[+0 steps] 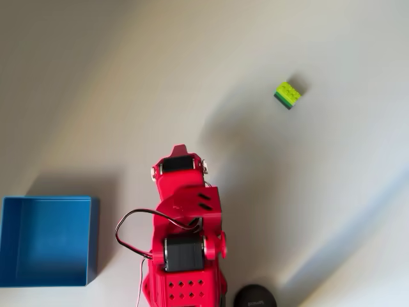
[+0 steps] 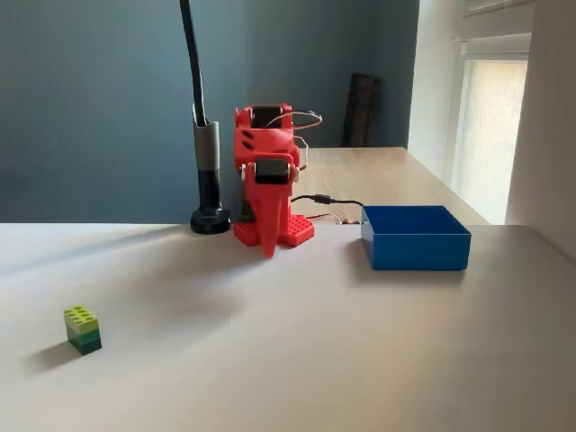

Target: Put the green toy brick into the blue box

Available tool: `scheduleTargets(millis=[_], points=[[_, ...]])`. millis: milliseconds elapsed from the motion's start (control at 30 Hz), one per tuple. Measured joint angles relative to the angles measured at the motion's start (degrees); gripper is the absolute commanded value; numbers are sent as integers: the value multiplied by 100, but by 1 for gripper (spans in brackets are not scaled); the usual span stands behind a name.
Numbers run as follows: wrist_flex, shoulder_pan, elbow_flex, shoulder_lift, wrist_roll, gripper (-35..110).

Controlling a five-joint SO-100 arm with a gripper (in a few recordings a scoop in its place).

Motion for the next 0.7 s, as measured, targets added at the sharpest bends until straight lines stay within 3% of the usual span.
scheduleTargets(millis=[233, 700], points=[[0, 0, -677, -255, 88, 0], [9, 1072, -2936, -3498, 308, 4]])
